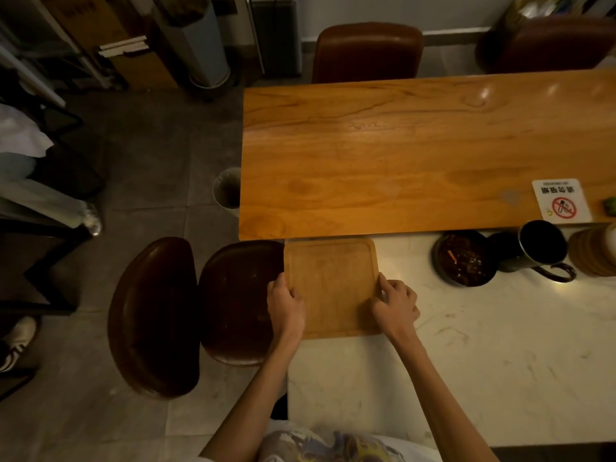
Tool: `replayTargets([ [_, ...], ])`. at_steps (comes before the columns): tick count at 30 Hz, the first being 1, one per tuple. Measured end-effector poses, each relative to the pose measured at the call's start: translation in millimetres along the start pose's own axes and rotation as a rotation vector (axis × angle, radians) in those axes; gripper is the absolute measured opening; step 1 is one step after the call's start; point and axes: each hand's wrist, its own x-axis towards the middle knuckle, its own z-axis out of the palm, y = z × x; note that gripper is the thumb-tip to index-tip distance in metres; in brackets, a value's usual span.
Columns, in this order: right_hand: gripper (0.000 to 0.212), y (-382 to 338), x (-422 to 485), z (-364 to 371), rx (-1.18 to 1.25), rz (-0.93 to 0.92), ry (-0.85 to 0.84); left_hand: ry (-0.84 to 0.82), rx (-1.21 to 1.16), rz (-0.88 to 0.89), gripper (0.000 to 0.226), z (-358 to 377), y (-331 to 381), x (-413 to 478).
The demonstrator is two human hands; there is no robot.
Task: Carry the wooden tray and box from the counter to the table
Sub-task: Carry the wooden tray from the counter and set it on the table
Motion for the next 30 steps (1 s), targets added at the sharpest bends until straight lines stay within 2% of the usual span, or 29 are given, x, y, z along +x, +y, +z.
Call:
replayTargets([
  [9, 0.079, -5, 0, -3, 0.019, 0.021, -0.006, -0.003, 0.017, 0.003, 0.026, -1, -1, 7],
  [12, 0.063, -4, 3, -3, 0.02, 0.025, -0.003, -0.019, 0.028, 0.001, 0.031, -2, -3, 10],
  [22, 0.06, -4, 5, -2, 0.022, 0.039, 0.004, -0.035, 0.046, 0.005, 0.042, -5, -2, 15],
  [26, 0.061, -3, 6, -1, 0.03, 0.039, 0.001, -0.053, 0.063, 0.012, 0.045, -5, -1, 21],
  [30, 0.08, -4, 5, -2, 0.038, 0.037, -0.005, -0.074, 0.079, 0.0, 0.052, -7, -1, 24],
])
